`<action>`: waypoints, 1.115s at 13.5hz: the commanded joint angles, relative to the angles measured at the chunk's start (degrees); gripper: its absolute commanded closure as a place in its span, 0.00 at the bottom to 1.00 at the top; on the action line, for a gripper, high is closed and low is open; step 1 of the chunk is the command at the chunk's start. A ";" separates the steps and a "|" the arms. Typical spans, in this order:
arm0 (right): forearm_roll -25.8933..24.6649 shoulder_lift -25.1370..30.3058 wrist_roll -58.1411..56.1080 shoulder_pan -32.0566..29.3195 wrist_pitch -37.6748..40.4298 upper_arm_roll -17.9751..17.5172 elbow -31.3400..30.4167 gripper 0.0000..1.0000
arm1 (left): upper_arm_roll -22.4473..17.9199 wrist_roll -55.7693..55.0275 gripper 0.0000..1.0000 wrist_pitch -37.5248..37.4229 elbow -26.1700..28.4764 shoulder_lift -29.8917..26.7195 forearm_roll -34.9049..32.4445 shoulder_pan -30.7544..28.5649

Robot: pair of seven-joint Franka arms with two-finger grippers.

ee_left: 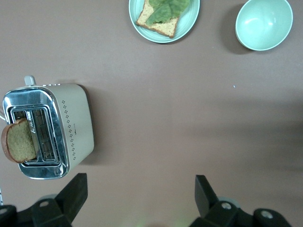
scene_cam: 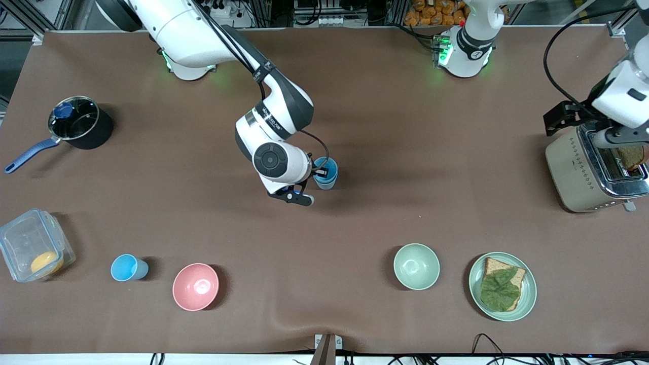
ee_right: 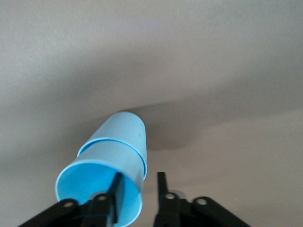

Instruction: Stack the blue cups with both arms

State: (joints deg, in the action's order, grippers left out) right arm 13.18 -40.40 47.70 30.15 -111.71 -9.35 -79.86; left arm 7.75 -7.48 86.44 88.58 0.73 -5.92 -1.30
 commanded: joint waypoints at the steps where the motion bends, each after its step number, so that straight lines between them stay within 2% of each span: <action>1: -2.45 1.38 -5.30 -2.19 0.53 -0.40 0.58 0.00 | -3.61 0.62 0.00 -0.84 0.63 -2.31 1.35 3.15; 5: -2.80 6.82 -20.60 -10.26 8.60 -0.23 -0.29 0.00 | -3.35 0.53 0.00 -0.58 0.01 -1.79 1.35 2.71; 7: -5.43 10.15 -25.09 -14.22 13.16 -0.23 -0.38 0.00 | -3.35 0.62 0.00 -0.57 0.19 -1.70 1.52 2.45; 9: -7.90 15.68 -31.84 -18.70 16.16 -0.23 -2.48 0.00 | -3.27 0.53 0.00 -0.57 0.28 -1.79 1.78 2.53; 13: -9.84 30.43 -46.08 -27.49 16.08 0.03 -11.79 0.00 | -3.18 0.62 0.00 -0.57 0.10 -2.22 1.79 2.53; 15: -9.84 35.29 -48.66 -29.36 17.13 3.53 -13.56 0.00 | -3.18 0.62 0.00 -0.75 0.10 -2.22 1.79 2.53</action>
State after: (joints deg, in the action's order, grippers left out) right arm 4.10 -12.92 2.12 2.59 -94.06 -7.70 -86.61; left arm 5.00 -7.48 86.40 88.61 -0.62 -5.04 0.87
